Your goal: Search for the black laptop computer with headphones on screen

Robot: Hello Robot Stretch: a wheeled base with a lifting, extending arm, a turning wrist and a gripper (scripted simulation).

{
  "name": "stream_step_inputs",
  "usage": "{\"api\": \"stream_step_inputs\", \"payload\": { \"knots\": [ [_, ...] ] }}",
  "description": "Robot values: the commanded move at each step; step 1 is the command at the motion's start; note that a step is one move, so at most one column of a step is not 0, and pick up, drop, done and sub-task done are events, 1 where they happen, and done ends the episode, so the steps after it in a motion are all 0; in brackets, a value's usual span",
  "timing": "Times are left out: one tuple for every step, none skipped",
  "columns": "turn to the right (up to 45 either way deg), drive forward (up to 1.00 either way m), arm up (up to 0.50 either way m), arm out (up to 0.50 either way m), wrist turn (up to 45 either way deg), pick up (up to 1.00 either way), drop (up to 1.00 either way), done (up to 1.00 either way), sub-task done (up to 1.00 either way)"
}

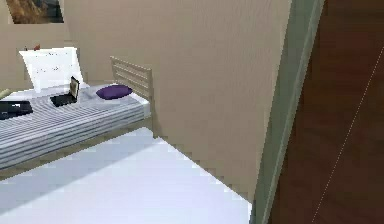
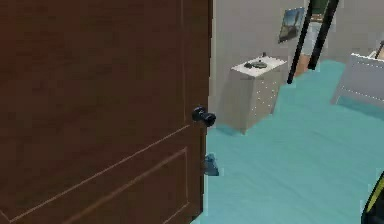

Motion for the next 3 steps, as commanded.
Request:
{"api": "stream_step_inputs", "payload": {
  "knots": [
    [-27.0, 0.00, 0.00, 0.00, 0.0, 0.00, 0.00, 0.00, 0.00],
    [0.0, 0.60, 0.00, 0.00, 0.0, 0.00, 0.00, 0.00, 0.00],
    [-45.0, 0.00, 0.00, 0.00, 0.0, 0.00, 0.00, 0.00, 0.00]
  ]
}}
